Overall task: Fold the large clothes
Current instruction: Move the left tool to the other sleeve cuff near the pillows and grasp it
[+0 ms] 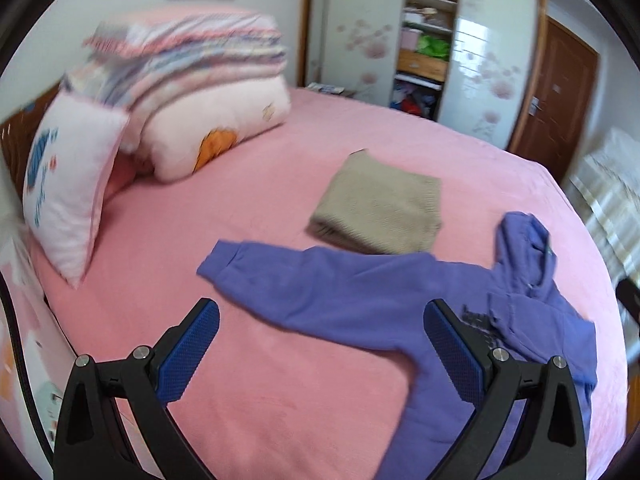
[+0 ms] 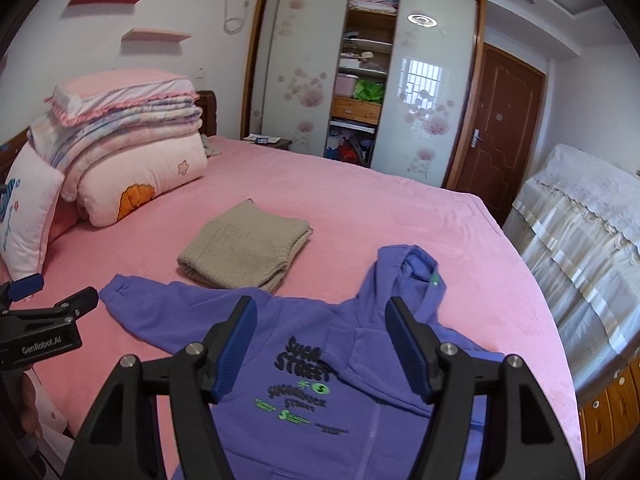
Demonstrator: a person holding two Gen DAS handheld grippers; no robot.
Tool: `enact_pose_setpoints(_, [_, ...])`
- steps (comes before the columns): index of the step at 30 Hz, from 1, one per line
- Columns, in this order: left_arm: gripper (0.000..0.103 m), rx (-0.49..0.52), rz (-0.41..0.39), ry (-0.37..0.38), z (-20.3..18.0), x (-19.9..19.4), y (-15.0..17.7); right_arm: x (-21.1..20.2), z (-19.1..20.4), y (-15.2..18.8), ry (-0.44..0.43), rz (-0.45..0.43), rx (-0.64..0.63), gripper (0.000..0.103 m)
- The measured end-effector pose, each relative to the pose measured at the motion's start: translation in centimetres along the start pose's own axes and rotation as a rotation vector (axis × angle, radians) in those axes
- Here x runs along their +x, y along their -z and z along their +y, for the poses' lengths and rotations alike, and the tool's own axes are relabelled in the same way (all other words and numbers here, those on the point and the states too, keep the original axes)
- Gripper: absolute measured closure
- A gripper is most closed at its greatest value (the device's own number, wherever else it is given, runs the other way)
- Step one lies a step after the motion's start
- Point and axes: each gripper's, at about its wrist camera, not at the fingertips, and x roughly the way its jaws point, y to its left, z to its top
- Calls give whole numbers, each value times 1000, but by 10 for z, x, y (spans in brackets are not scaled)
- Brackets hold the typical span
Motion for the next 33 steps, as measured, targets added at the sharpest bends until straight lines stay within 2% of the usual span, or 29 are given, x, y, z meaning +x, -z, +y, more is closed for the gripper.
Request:
enact_pose_setpoints(6, [2,-214,69,4,58,67,11,47,47,3,-7,67,-48,36])
enact_pose_setpoints(12, [2,-304,140,-34,84,127,28,91,81,8,-18,141,-93,36])
enact_pose_setpoints(19, [3,-454,256,46,112,193,55,120,110,16,-49,194,-137,36])
enact_pose_setpoints(23, [3,-503,293,75,118,218,68,129,119,20,-61,207,-152,36])
enact_pose_setpoints(25, [3,-527,304,84,118,226,73,133,119,23,-68,217,-149,36])
enact_pose_setpoints(33, [3,-567,243,116,108,242,75,148,107,38,-82,257,-120,36])
